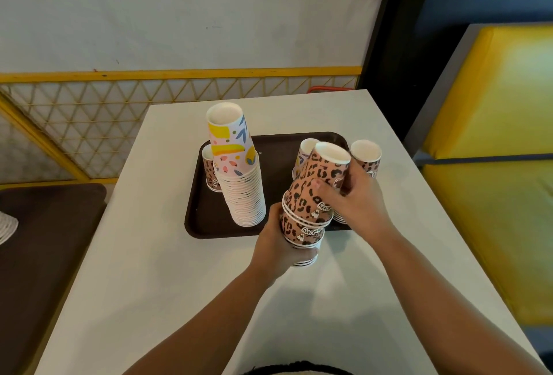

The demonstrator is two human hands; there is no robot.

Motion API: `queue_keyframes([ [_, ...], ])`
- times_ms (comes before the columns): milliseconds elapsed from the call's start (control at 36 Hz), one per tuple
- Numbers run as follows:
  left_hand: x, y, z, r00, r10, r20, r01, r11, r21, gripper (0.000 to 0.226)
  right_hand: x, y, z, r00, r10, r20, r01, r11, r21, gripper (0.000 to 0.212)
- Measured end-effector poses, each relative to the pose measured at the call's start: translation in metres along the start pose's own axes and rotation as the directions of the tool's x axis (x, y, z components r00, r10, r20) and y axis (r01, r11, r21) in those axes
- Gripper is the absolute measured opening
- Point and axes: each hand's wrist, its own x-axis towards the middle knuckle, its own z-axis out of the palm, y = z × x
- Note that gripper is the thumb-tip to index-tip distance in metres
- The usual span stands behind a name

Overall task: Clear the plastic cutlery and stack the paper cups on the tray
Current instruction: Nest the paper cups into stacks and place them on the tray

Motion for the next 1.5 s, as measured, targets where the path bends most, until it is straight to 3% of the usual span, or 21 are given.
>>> queue_keyframes([
  [139, 0.000, -0.003, 0.000, 1.000, -0.026, -0.010, 0.026, 1.000, 0.007, 0.086, 0.009, -0.007, -0.016, 0.994, 0.063, -0.084, -0.042, 0.972, 0.231, 0.030],
  [222, 0.000, -0.004, -0.001, 0.999, -0.032, -0.020, 0.032, 0.999, 0.002, 0.085, 0.019, -0.011, -0.035, 0.971, 0.047, -0.234, 0.040, 0.936, 0.351, 0.031],
  [306, 0.000, -0.004, -0.002, 0.999, -0.041, -0.012, 0.041, 0.999, 0.000, 0.087, 0.029, -0.017, -0.057, 0.918, -0.004, -0.396, 0.141, 0.937, 0.319, 0.058],
  [389, 0.000, -0.004, -0.001, 0.998, -0.059, -0.001, 0.059, 0.998, -0.012, 0.088, 0.038, -0.011, -0.068, 0.889, -0.060, -0.454, 0.123, 0.986, 0.111, 0.063],
  [472, 0.000, -0.004, 0.001, 0.998, -0.061, 0.009, 0.062, 0.998, -0.004, 0.089, 0.043, 0.000, -0.066, 0.894, -0.084, -0.440, 0.074, 0.996, -0.040, 0.059],
  [639, 0.000, -0.003, 0.001, 0.998, -0.068, 0.013, 0.069, 0.997, -0.018, 0.087, 0.039, 0.019, -0.053, 0.942, -0.042, -0.333, -0.004, 0.990, -0.138, 0.065],
  [750, 0.000, -0.002, 0.000, 0.998, -0.061, 0.009, 0.061, 0.998, -0.028, 0.087, 0.031, 0.019, -0.044, 0.929, -0.091, -0.358, 0.012, 0.976, -0.216, 0.079],
  [833, 0.000, -0.002, 0.000, 0.998, -0.064, 0.007, 0.065, 0.997, -0.031, 0.088, 0.017, 0.009, -0.036, 0.905, -0.213, -0.369, 0.155, 0.971, -0.182, 0.072],
  [889, -0.001, -0.003, 0.000, 0.998, -0.062, -0.002, 0.062, 0.997, -0.034, 0.088, 0.005, 0.004, -0.027, 0.941, -0.243, -0.234, 0.221, 0.968, -0.117, 0.066],
  [944, 0.000, -0.002, 0.001, 0.998, -0.057, -0.016, 0.056, 0.998, -0.040, 0.088, -0.003, 0.004, -0.015, 0.979, -0.198, -0.040, 0.196, 0.979, -0.061, 0.063],
  [1000, 0.000, -0.001, 0.003, 0.999, -0.047, -0.024, 0.045, 0.998, -0.042, 0.089, -0.010, 0.006, -0.004, 0.983, -0.135, 0.126, 0.139, 0.990, -0.018, 0.063],
  [1083, 0.000, 0.002, 0.004, 1.000, -0.028, -0.015, 0.027, 0.999, -0.042, 0.093, -0.016, 0.007, 0.006, 0.967, -0.057, 0.247, 0.060, 0.998, -0.007, 0.070],
  [1194, 0.000, 0.004, 0.004, 1.000, 0.004, -0.011, -0.005, 0.999, -0.044, 0.092, -0.016, 0.010, 0.010, 0.976, -0.001, 0.219, 0.012, 0.999, -0.045, 0.073],
  [1500, -0.004, 0.001, 0.005, 0.999, -0.008, -0.047, 0.009, 1.000, 0.007, 0.091, -0.007, 0.003, 0.001, 1.000, -0.016, -0.005, 0.016, 1.000, 0.023, 0.054],
])
